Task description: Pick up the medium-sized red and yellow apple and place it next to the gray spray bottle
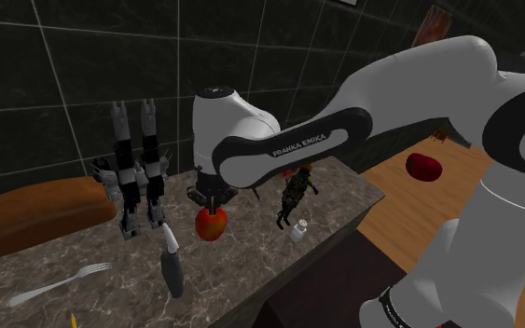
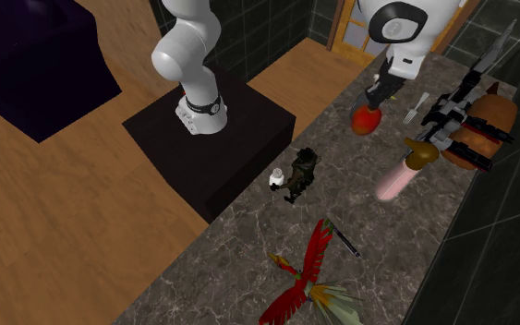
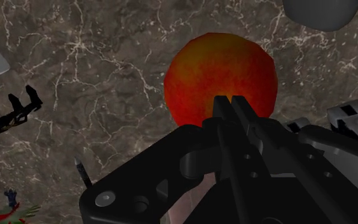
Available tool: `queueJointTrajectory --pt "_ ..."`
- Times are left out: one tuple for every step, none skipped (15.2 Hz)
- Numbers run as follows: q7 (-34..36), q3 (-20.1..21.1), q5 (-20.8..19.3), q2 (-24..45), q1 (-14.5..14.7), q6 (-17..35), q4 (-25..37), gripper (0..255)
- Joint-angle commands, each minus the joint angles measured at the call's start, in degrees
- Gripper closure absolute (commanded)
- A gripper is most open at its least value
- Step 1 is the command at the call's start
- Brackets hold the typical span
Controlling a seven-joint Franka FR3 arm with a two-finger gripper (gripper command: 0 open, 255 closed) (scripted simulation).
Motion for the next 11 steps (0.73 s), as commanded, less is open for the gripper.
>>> queueJointTrajectory --pt "0.4 -0.08 -0.42 0.89 0.13 1.39 -0.52 255" --pt "0.56 -0.14 -0.62 1.34 0.17 2.05 -0.76 255" --pt "0.72 -0.21 -0.83 1.79 0.21 2.71 -1.0 255" --pt "0.89 -0.27 -1.04 2.25 0.26 3.37 -1.22 255" --pt "1.06 -0.35 -1.26 2.72 0.31 4.02 -1.43 255" --pt "1.23 -0.42 -1.49 3.2 0.36 4.67 -1.63 255" --pt "1.41 -0.51 -1.71 3.68 0.42 5.31 -1.81 255" --pt "1.59 -0.59 -1.95 4.18 0.48 5.95 -1.98 255" --pt "1.77 -0.68 -2.18 4.69 0.54 6.59 -2.14 255" --pt "1.95 -0.78 -2.43 5.2 0.61 7.22 -2.29 255" --pt "2.14 -0.88 -2.67 5.73 0.68 7.85 -2.42 255"
